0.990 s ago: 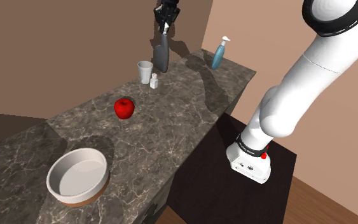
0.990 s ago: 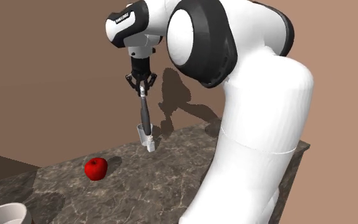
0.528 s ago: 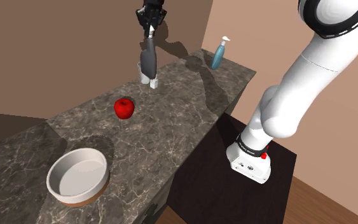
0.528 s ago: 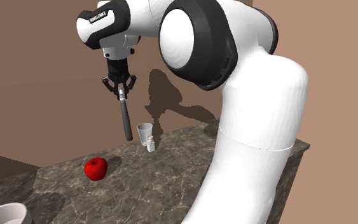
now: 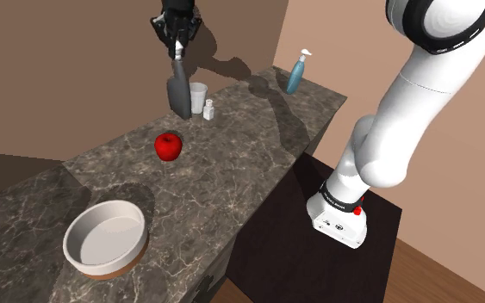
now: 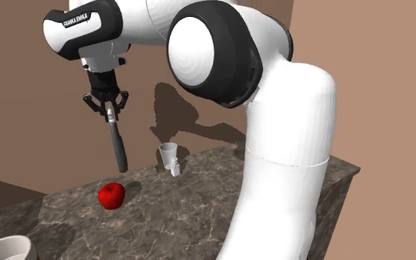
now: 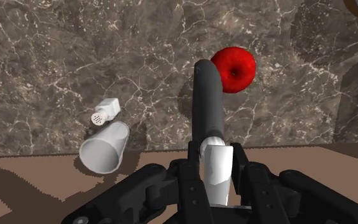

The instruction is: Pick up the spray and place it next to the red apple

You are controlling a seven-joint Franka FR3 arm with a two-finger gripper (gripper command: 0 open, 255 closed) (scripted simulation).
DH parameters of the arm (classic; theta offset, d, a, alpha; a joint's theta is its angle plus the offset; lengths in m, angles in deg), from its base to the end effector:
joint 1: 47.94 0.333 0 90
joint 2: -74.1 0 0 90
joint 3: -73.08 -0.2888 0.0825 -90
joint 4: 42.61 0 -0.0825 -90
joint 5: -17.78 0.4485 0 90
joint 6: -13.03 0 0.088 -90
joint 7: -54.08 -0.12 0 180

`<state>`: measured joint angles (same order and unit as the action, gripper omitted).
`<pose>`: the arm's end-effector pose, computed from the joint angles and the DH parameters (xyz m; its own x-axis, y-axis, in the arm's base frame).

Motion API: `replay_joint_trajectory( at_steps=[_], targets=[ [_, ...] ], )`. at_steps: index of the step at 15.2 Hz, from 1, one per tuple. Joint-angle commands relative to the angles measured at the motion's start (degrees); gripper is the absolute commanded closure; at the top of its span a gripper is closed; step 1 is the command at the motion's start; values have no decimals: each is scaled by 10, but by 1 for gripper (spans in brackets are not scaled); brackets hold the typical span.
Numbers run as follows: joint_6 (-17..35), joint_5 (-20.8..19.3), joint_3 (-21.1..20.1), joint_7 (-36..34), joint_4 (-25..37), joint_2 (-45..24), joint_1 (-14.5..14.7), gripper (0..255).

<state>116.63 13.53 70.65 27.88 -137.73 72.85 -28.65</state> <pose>0.6029 0.2323 0.5445 0.9874 -0.0639 0.1445 -0.0660 -0.9978 0.0100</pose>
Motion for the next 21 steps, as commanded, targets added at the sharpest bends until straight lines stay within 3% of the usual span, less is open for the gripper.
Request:
replay_joint_trajectory(
  at_steps=[1,10,16,21],
  targets=[
    [-10,-5,-13,-28,27,-19,14,255],
    [-60,-35,-58,-137,177,-131,82,255],
    [-125,-65,-75,-197,351,-248,143,255],
    [-76,-62,-75,-201,283,-230,138,255]
  ],
)
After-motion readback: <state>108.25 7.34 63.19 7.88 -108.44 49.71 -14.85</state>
